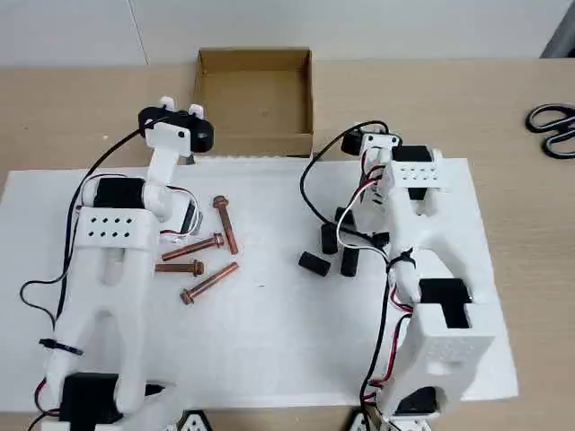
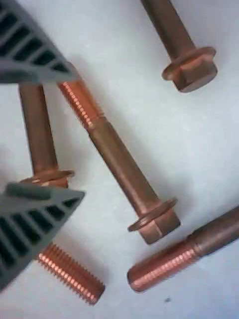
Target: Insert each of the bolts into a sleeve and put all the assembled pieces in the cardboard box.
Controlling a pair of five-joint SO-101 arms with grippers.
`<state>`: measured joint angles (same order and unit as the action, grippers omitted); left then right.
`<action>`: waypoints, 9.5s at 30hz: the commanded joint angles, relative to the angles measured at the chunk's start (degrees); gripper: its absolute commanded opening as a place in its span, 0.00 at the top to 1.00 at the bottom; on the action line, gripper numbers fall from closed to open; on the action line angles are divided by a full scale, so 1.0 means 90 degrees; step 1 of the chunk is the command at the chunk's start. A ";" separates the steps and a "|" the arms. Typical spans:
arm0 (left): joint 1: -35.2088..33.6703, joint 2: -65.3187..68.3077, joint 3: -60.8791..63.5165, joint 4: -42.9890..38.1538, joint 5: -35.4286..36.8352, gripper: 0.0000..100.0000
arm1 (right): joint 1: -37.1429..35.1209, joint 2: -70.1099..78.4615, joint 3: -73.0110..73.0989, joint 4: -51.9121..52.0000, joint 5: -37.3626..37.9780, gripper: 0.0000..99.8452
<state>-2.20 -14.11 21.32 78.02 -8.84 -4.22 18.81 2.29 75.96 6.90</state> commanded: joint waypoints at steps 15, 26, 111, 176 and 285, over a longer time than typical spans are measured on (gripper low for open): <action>0.0000 -0.0010 0.0210 -0.0274 -0.0020 0.86 | -0.0005 0.0210 -0.0234 -0.0269 0.0000 1.00; 0.0039 -0.0059 0.0073 0.0020 -0.0010 0.87 | 0.0063 -0.0620 -0.1094 0.0933 0.0000 1.00; 0.0860 0.5284 -0.6051 0.2071 0.4103 0.87 | 0.1773 -0.4694 0.1358 0.2505 0.0322 1.00; 0.0879 0.2462 -0.6764 0.2501 0.2842 1.00 | 0.1118 -0.7897 0.1358 0.2603 0.0371 1.00; 0.4816 -0.8488 0.4957 -0.2520 0.4181 1.00 | -0.4391 -1.3514 0.7531 -0.1578 -0.0225 1.00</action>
<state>40.09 -89.89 66.24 54.37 29.32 -43.25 -103.12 70.77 63.56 4.35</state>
